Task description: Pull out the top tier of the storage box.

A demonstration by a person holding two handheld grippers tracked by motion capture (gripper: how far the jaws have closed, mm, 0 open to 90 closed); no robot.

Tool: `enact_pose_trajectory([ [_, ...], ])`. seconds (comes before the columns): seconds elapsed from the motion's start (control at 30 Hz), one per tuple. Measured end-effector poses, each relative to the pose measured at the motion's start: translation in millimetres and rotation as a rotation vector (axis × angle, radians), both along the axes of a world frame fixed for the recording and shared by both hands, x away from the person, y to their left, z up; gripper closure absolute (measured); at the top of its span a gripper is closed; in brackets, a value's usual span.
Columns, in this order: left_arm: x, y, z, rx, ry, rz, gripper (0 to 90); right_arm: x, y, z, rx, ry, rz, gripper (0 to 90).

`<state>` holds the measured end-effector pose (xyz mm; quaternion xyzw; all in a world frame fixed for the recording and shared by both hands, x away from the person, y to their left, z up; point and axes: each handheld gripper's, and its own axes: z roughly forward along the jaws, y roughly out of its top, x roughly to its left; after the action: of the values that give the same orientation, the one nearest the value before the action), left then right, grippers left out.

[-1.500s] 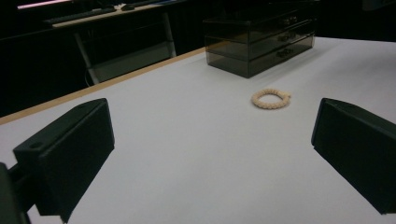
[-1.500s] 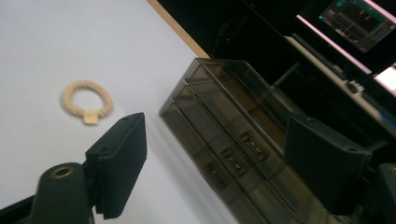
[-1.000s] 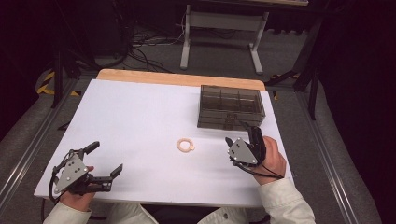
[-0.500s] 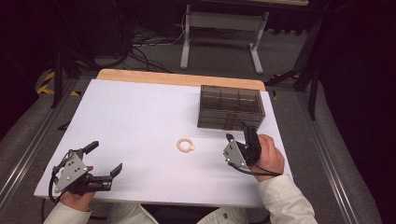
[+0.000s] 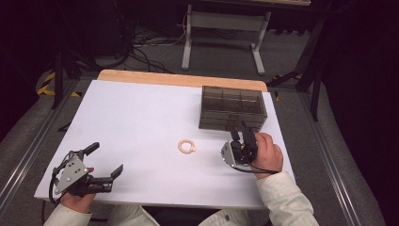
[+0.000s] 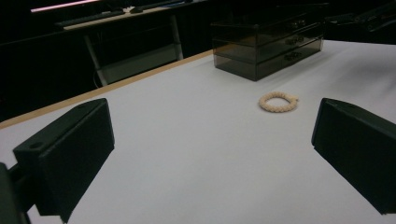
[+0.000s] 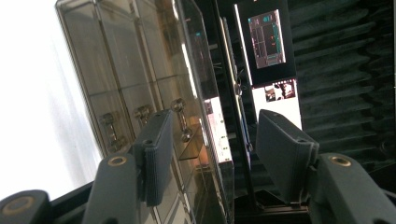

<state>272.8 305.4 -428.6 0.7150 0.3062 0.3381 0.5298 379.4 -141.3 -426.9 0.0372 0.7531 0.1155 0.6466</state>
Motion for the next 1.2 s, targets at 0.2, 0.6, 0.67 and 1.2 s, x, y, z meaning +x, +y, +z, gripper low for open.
enact_pose_trajectory([
  [0.2,0.0,-0.1,0.1,0.000,0.000,-0.002,0.2,5.5,1.2,-4.8,-0.048,-0.025,-0.027,50.4],
  [0.6,-0.1,0.4,0.2,-0.001,0.001,-0.005,0.1,15.2,5.3,-16.8,-0.097,-0.031,-0.049,52.6],
  [0.67,-0.2,0.4,0.3,-0.001,0.001,-0.005,0.1,17.5,5.3,-19.8,-0.107,-0.034,-0.054,53.1],
  [1.2,-1.5,-0.6,0.0,-0.015,0.000,0.009,0.1,28.0,4.2,-26.8,-0.125,-0.035,-0.069,59.1],
])
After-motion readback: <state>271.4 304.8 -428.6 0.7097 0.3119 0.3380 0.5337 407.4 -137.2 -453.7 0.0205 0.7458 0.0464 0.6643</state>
